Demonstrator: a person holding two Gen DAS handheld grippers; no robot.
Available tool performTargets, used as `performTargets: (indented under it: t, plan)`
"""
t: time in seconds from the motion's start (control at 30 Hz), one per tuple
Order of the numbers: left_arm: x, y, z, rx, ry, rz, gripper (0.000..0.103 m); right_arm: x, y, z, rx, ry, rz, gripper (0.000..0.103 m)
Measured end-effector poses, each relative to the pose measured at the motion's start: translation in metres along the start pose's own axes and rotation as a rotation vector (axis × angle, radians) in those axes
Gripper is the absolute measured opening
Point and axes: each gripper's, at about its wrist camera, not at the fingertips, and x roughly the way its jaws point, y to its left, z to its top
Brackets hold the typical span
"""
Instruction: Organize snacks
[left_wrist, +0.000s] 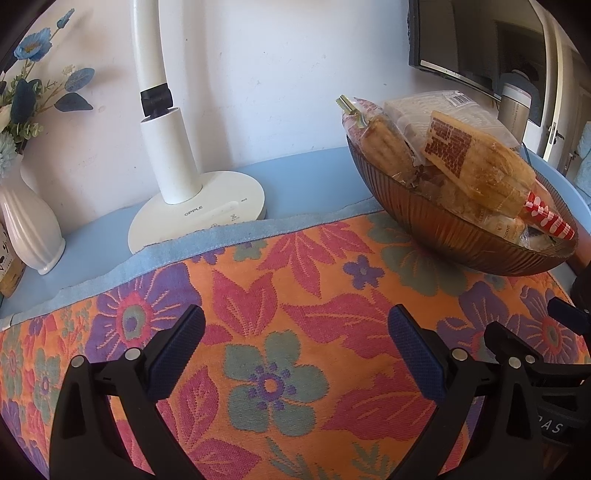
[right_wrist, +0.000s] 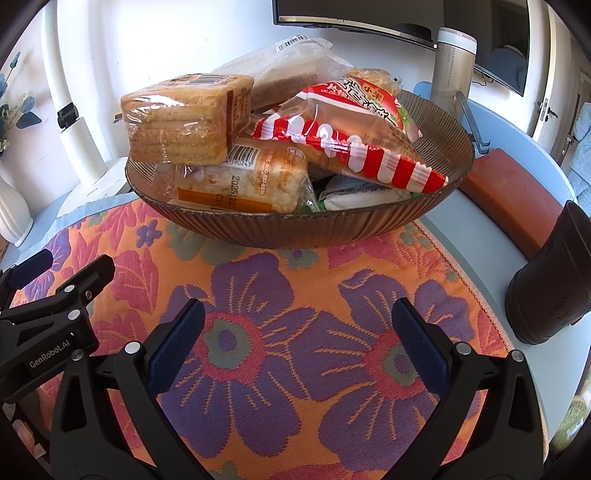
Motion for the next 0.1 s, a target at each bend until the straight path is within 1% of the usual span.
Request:
performTargets:
  t: [0.1]
  plan:
    - [0.0005,0.0003,0.0001,0.000,0.001,-0.002,0.098,0.0000,0.0000,0.0000,0.000,0.000,0.000,0.100]
